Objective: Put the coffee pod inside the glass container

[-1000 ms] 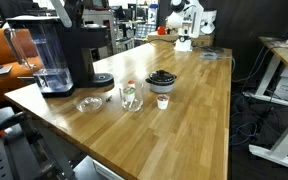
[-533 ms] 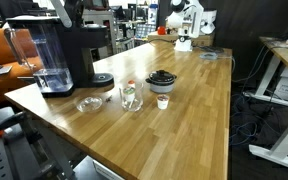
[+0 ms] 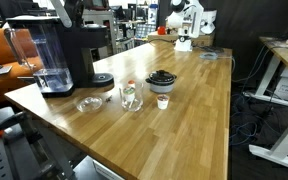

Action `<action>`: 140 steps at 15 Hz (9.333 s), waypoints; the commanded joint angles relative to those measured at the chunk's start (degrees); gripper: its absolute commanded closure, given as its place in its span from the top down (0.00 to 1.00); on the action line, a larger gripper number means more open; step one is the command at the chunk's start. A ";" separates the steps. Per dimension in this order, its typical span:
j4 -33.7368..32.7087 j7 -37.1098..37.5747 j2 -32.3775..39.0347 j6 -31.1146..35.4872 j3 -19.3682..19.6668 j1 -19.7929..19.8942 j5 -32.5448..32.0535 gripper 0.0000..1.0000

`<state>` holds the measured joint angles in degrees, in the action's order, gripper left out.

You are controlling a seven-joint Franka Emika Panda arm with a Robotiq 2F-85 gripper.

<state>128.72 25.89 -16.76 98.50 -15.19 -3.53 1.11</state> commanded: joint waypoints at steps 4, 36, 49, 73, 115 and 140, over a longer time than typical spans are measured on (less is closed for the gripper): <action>-0.07 0.25 0.11 -0.08 1.01 -1.10 -0.27 1.00; 0.99 8.01 1.24 13.29 7.01 2.51 -0.32 1.00; 2.29 11.31 1.27 19.50 12.40 5.79 4.62 1.00; -9.94 19.50 20.26 26.02 17.21 5.76 1.56 1.00; -9.78 2.46 26.95 22.80 21.76 8.19 8.35 1.00; -22.06 2.39 43.14 19.42 24.38 10.10 10.44 1.00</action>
<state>110.24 28.29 23.76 120.98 8.88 5.90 10.63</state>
